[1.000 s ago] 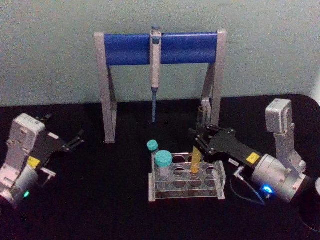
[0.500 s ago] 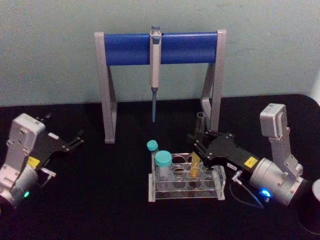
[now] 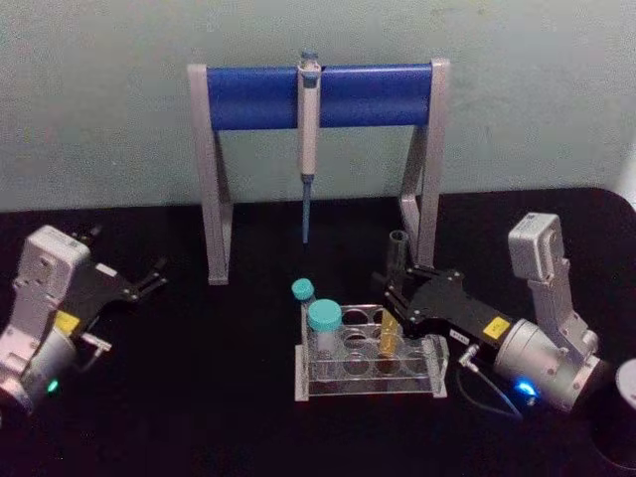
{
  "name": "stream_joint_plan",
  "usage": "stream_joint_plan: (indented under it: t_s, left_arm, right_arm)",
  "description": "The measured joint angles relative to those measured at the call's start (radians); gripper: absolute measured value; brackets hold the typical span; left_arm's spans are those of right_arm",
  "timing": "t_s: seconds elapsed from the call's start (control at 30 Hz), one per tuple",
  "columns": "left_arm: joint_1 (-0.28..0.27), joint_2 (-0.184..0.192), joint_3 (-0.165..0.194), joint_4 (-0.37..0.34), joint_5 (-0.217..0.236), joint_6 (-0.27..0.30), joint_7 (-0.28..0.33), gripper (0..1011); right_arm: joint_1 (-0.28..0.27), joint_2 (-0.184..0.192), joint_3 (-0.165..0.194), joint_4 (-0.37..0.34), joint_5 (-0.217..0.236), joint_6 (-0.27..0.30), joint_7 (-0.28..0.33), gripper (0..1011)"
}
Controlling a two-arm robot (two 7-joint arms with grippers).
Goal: Pick up the test tube from the test tube rack, shake it, then place it back into the test tube rack.
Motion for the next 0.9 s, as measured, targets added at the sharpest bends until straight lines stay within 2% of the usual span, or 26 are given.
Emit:
stream_joint_plan:
  t_s: [0.9]
  left_arm:
    - [0.000,0.000,0.000,0.000,0.000,0.000,0.000,1010]
  right_arm:
    - [0.003,-0.005,0.003,0.009,-0.011,0.000,0.000,251]
